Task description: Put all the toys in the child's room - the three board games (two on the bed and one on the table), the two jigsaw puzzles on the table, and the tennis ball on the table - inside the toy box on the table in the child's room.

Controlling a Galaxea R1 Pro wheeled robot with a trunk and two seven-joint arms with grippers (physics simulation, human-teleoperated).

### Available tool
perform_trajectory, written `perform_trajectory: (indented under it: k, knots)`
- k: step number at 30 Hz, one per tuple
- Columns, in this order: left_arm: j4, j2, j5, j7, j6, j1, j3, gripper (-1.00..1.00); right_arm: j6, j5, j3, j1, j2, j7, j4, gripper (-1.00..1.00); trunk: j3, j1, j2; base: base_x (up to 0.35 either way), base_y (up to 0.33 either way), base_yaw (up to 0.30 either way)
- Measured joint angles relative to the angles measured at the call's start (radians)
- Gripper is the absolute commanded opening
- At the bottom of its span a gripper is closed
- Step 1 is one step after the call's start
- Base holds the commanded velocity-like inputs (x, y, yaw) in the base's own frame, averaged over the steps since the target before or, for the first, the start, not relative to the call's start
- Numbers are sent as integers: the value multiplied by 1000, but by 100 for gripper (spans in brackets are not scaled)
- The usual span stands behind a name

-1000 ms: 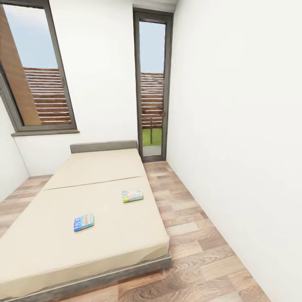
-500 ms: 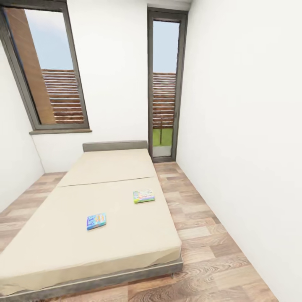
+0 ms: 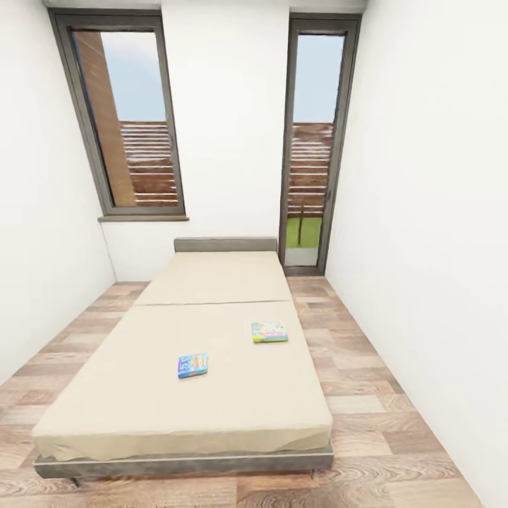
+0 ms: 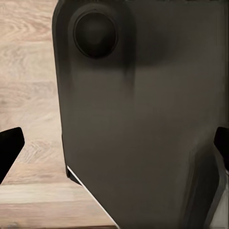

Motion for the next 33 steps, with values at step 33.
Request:
perform_trajectory:
  k: [33]
  knots:
    - [-40,1,-1,0,3,-1,0,100,-104,-1,1,0,0,0,0,100,104,-127,231,0,0,116]
